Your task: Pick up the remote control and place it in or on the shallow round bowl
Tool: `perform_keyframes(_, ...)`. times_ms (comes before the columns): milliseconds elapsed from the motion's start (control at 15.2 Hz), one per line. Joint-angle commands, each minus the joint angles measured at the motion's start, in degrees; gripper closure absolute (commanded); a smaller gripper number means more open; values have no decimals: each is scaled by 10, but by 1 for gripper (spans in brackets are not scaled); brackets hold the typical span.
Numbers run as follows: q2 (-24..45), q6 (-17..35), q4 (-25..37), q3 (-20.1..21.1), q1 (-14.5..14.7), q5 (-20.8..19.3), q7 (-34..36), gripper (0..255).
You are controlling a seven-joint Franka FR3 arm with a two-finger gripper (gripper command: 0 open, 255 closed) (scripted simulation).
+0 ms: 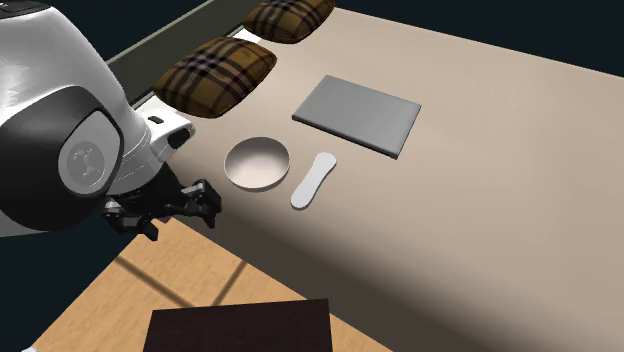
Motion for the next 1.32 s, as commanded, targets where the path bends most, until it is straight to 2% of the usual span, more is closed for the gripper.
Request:
perform_keyframes(0,0,0,0,0,0,0,0,0)
perform_keyframes(594,148,151,6,-24,-49,-16,46,0)
perform_keyframes(1254,332,280,73,-58,-95,-23,92,0)
